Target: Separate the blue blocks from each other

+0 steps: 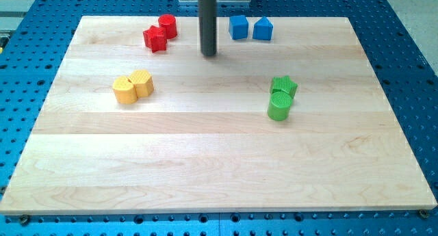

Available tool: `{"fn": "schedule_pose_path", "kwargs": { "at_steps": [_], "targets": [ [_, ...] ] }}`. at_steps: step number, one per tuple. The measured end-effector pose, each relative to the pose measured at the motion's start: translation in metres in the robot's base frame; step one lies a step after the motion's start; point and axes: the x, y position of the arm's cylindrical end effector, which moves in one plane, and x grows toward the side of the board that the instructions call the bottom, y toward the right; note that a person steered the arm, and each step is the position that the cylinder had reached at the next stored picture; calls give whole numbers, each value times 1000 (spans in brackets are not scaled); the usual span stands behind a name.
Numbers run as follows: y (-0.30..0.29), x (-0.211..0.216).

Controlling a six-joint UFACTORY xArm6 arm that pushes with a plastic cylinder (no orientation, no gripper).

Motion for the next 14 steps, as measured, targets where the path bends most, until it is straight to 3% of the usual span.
{"fn": "schedule_pose_path", "kwargs": {
  "at_steps": [3, 4, 7, 14],
  "targets": [
    [-4, -48],
    [-2, -50],
    [110, -48],
    [139, -47]
  ]
}}
